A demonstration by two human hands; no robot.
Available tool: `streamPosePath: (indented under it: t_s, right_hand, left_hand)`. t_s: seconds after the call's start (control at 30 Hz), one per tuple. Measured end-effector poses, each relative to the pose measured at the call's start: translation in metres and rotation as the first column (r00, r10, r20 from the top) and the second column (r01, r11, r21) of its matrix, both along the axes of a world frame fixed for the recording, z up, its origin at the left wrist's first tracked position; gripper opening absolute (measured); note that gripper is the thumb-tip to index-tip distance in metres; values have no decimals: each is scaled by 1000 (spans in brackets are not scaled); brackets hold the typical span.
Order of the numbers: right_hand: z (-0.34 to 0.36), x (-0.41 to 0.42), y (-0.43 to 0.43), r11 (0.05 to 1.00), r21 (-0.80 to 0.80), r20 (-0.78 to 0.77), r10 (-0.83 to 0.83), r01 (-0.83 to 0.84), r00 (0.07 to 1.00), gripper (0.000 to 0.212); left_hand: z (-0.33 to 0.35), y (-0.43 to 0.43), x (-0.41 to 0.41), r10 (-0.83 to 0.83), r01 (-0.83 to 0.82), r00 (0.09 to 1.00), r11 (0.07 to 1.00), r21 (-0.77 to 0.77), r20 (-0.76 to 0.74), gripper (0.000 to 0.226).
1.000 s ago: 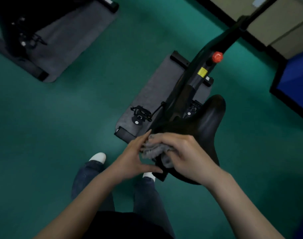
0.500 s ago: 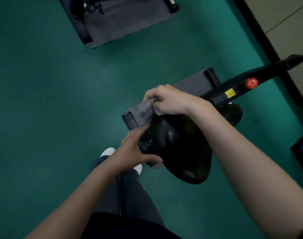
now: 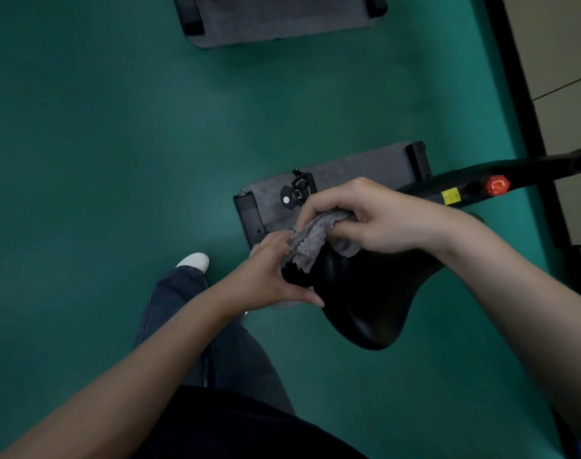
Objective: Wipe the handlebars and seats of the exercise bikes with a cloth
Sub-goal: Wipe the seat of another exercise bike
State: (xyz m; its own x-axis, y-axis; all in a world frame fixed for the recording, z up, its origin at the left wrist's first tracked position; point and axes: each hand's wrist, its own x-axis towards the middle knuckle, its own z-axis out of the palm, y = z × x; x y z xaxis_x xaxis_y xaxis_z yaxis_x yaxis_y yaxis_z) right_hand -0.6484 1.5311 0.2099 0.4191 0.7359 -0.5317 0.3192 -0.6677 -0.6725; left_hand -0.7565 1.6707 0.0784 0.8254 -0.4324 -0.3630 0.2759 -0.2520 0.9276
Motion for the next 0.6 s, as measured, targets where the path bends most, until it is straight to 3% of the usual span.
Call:
streamPosePath:
  t_s: [0.17, 0.33, 0.4, 0.5, 0.6]
  right_hand:
    - [-2, -38, -3, 990, -5, 321, 138, -144, 937, 40]
    - [1, -69, -19, 991, 84, 261, 77, -102, 962, 44]
    - [3, -81, -31, 993, 115, 157, -4, -14, 988, 47]
    - [13, -87, -46, 941, 200, -11, -276, 273, 961, 48]
    - [12, -76, -50, 784, 358, 144, -583, 507, 800, 49]
  left_hand:
    - [1, -2, -4, 46, -45, 998, 999, -20, 37, 86]
    - [-5, 0, -17, 68, -74, 993, 996, 58, 92, 80]
    - [-7, 1, -17, 57, -63, 994, 996, 63, 92, 80]
    - [-5, 0, -17, 51, -58, 994, 996, 63, 99, 84]
    - [4, 1, -16, 91, -95, 990, 995, 35, 103, 83]
